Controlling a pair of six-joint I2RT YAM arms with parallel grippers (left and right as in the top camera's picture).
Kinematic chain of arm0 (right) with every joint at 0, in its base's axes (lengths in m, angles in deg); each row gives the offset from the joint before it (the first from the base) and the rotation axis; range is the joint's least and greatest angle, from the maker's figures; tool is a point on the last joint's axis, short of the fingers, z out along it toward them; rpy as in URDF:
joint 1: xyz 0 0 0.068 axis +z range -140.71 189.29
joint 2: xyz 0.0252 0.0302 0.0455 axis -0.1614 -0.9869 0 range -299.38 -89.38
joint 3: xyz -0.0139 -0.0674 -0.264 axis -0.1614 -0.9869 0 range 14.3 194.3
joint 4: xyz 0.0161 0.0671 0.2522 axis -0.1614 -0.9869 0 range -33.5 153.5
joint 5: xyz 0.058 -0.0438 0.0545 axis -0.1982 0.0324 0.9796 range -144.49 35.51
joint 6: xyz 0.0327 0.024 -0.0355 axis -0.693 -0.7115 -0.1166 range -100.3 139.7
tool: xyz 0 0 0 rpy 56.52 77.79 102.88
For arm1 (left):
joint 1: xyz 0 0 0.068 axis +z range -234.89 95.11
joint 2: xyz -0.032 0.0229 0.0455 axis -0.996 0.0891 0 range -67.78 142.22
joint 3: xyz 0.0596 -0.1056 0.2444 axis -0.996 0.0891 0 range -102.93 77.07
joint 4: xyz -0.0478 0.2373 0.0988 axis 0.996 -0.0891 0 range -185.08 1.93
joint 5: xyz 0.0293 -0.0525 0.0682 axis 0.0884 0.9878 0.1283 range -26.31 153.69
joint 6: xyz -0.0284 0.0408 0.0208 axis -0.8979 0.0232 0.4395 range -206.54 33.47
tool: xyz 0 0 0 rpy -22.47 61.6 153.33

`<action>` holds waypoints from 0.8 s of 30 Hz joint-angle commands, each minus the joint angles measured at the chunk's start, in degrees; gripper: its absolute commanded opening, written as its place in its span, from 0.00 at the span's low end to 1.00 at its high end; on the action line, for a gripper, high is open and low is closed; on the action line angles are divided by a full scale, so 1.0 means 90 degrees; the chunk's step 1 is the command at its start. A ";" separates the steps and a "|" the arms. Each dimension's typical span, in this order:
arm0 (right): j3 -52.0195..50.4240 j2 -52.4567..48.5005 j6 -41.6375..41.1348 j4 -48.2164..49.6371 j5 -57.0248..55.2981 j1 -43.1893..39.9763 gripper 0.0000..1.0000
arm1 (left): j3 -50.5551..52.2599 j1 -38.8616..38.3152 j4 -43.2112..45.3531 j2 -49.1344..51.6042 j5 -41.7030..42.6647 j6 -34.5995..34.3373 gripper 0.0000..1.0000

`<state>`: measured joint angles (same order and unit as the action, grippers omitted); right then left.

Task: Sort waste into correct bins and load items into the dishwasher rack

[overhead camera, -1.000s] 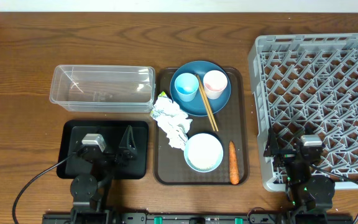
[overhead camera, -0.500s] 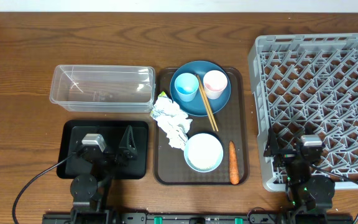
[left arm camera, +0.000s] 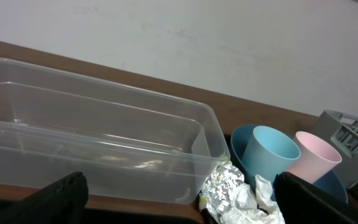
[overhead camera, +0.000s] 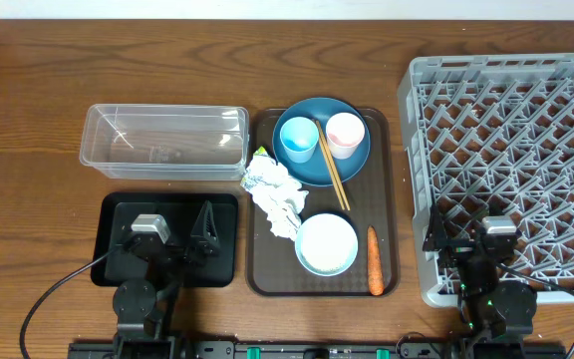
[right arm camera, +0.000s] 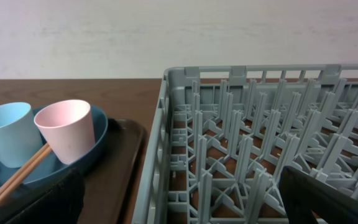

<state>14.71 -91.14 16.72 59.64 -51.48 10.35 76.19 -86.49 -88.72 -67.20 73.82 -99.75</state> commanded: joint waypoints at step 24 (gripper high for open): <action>-0.0010 -0.0027 0.0029 -0.0024 0.0005 -0.0007 0.99 | 0.0073 0.0022 -0.0260 -0.0032 0.0160 -0.0304 0.98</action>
<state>14.69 -91.14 16.72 59.64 -51.48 10.35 76.19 -86.49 -88.72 -67.20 73.93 -100.08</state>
